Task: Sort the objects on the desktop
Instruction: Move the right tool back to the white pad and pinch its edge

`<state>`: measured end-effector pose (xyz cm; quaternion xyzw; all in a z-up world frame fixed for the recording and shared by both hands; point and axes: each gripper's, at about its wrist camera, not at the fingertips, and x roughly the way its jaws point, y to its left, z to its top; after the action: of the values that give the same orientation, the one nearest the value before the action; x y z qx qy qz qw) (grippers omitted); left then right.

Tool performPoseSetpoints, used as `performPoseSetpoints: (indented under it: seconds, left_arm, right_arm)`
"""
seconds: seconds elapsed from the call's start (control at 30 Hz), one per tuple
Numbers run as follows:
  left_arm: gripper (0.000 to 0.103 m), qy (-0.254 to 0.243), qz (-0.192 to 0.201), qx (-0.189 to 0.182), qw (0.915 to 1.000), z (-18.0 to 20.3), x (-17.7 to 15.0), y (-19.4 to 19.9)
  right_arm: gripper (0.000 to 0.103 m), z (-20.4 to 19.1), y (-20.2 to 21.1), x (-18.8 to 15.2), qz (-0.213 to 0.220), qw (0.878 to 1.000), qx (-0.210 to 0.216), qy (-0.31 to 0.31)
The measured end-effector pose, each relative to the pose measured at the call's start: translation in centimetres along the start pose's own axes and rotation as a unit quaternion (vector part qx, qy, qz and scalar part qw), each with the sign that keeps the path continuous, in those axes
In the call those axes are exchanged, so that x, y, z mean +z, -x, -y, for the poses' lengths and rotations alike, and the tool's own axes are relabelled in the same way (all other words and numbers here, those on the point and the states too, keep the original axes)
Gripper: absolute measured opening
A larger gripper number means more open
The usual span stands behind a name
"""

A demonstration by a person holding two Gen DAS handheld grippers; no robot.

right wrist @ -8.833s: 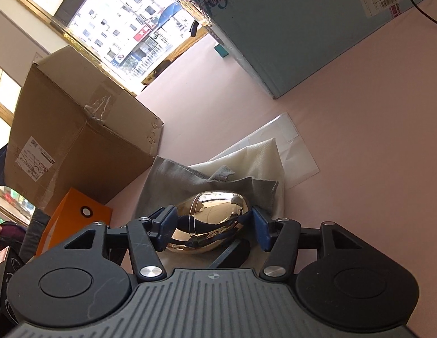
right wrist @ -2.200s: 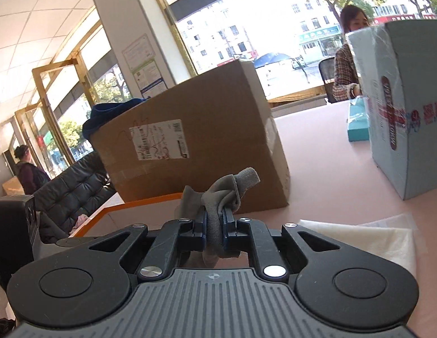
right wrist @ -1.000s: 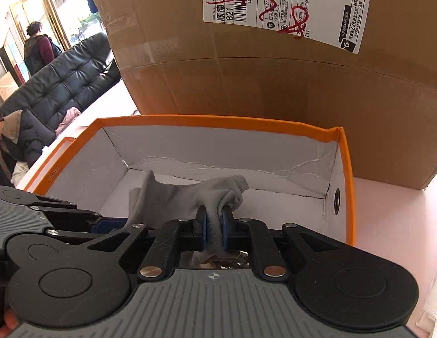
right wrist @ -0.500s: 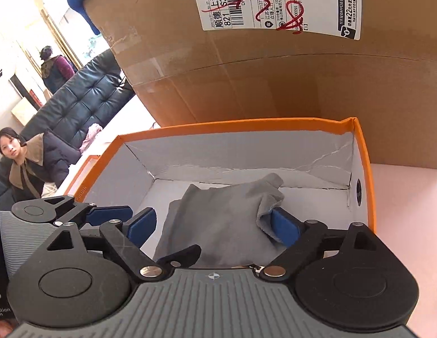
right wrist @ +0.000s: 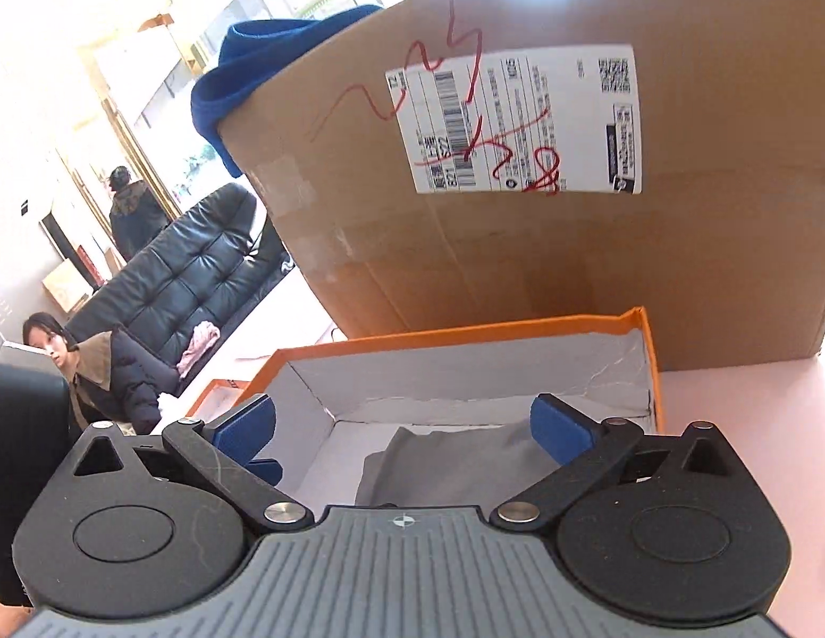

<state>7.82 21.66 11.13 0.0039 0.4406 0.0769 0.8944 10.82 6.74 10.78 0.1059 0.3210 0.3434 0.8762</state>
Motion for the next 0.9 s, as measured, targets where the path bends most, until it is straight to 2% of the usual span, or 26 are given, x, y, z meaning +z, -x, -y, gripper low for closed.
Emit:
performPoseSetpoints:
  seconds: [0.2, 0.47, 0.7, 0.9]
  left_arm:
    - [0.085, 0.01, 0.037, -0.009, 0.9992, 1.5, -0.2, 4.2]
    - [0.085, -0.035, 0.08, -0.041, 0.9953, 8.0, -2.1, 8.0]
    - [0.085, -0.061, 0.09, -0.095, 0.9895, 14.6, -3.6, 9.2]
    - [0.085, -0.108, 0.11, -0.114, 0.9815, 21.0, -4.6, 9.8]
  right_arm:
    - [0.103, 0.1, 4.7, -0.3, 0.037, 0.999, 0.005, 0.007]
    - [0.103, 2.4, 11.4, -2.4, 0.084, 0.996, 0.006, -0.002]
    - [0.103, 7.0, 17.0, -4.3, 0.106, 0.993, -0.043, -0.041]
    - [0.103, 11.3, 21.6, -5.2, 0.133, 0.984, -0.098, -0.062]
